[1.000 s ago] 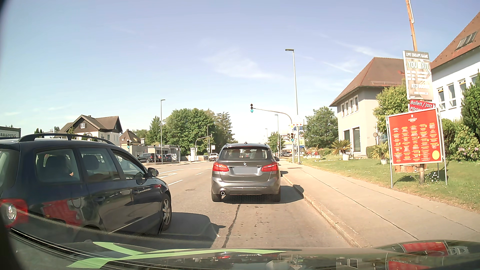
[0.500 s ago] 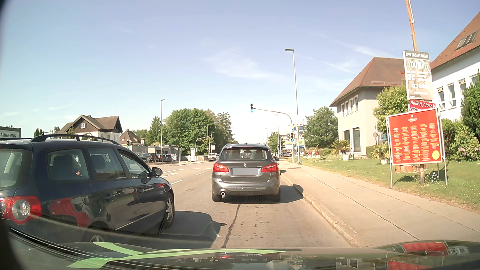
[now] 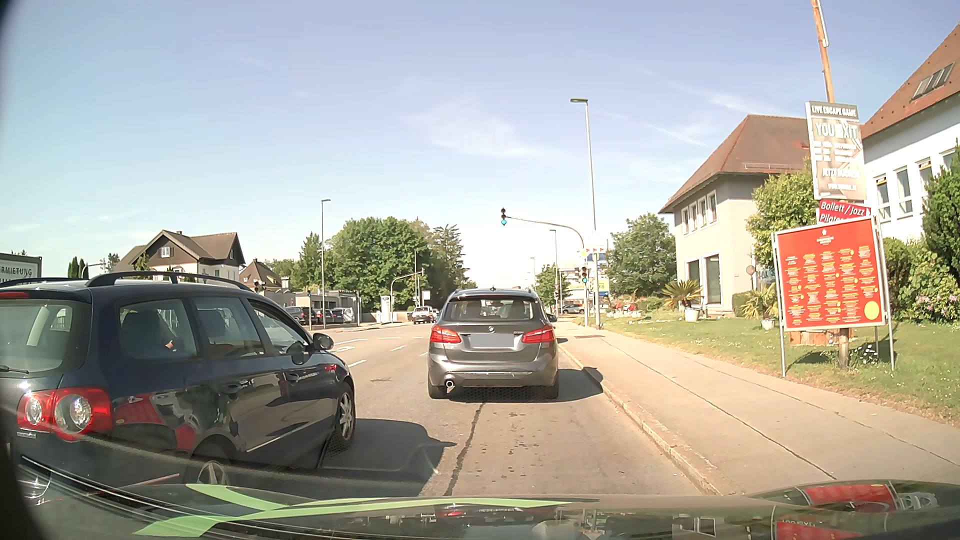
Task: Follow the waypoints while adhering to traffic rules and regulations
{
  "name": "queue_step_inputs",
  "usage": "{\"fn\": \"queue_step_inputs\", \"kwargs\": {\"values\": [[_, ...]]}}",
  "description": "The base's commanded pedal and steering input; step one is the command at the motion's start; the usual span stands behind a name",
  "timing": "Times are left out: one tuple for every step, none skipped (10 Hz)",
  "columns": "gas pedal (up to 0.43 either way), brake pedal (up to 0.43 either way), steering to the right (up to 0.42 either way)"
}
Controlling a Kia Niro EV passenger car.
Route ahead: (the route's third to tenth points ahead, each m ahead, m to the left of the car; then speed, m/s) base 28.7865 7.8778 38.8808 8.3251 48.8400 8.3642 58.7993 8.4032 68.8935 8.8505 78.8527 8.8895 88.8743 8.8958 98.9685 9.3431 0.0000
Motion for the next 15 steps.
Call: {"fn": "queue_step_inputs", "kwargs": {"values": [[0.000,0.024,-0.032],[0.000,0.000,-0.033],[0.000,0.000,-0.033],[0.000,0.000,-0.034],[0.000,0.000,-0.036],[0.000,0.000,-0.036],[0.000,0.000,-0.037],[0.000,0.000,-0.038],[0.000,0.000,-0.040],[0.000,0.000,-0.047],[0.000,0.000,-0.055],[0.000,0.000,-0.057],[0.028,0.000,-0.057],[0.087,0.000,-0.058],[0.087,0.000,-0.058]]}}
